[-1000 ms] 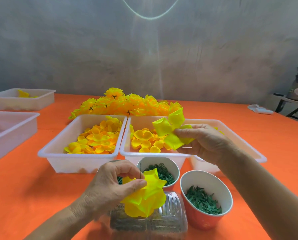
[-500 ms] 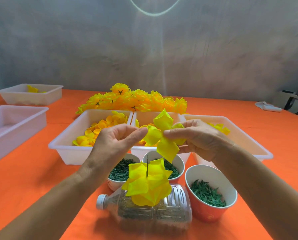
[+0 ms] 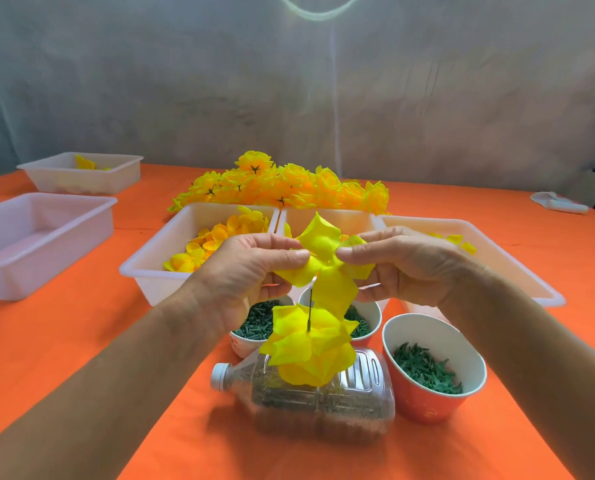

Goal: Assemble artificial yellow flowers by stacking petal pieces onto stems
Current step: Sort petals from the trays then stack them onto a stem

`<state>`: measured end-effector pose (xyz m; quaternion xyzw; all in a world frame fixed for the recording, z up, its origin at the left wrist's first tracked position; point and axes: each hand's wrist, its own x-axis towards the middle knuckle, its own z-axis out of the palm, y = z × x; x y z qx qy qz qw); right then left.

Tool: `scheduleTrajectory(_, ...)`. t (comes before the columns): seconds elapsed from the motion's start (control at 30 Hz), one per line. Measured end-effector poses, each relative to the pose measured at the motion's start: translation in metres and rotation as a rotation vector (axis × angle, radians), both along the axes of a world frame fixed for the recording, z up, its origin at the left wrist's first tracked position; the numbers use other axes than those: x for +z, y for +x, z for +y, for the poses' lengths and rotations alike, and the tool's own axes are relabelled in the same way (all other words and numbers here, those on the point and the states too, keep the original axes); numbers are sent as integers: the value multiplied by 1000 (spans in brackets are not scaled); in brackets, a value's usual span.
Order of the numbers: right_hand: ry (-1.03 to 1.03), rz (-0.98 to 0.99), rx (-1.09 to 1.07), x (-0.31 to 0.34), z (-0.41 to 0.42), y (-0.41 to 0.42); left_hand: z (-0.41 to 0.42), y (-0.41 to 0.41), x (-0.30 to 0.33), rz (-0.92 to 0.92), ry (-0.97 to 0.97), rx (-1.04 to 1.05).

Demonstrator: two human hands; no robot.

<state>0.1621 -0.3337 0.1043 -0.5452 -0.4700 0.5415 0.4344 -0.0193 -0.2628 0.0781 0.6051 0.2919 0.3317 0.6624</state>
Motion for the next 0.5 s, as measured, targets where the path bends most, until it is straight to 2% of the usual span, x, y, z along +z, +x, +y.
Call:
scheduleTrajectory(0.3, -27, -54, -20, 0, 3, -14, 2, -9, -1, 99, -76, -114)
scheduleTrajectory(0.5, -58, -52, 18, -2, 2, -14, 3, -10, -6, 113, -156, -100)
